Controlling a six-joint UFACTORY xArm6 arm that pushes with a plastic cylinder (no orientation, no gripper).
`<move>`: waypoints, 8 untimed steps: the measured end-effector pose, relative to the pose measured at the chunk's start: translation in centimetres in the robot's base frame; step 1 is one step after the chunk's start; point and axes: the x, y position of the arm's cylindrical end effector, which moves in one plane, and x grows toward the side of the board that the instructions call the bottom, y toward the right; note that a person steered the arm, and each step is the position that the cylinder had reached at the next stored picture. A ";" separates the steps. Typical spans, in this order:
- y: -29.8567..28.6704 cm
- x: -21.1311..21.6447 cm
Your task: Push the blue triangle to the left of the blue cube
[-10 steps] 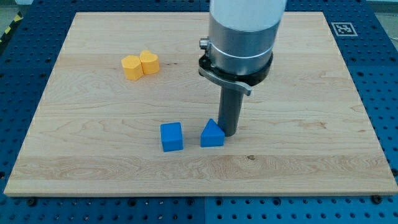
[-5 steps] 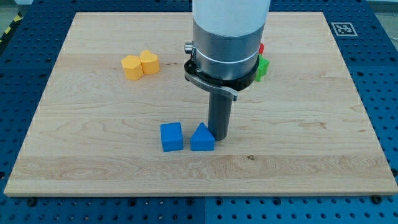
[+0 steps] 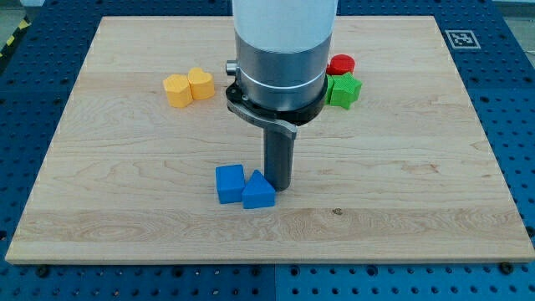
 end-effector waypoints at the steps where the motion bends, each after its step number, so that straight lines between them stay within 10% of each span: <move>1: 5.2 0.2; 4: 7.2 8.2; 8: 2.8 7.2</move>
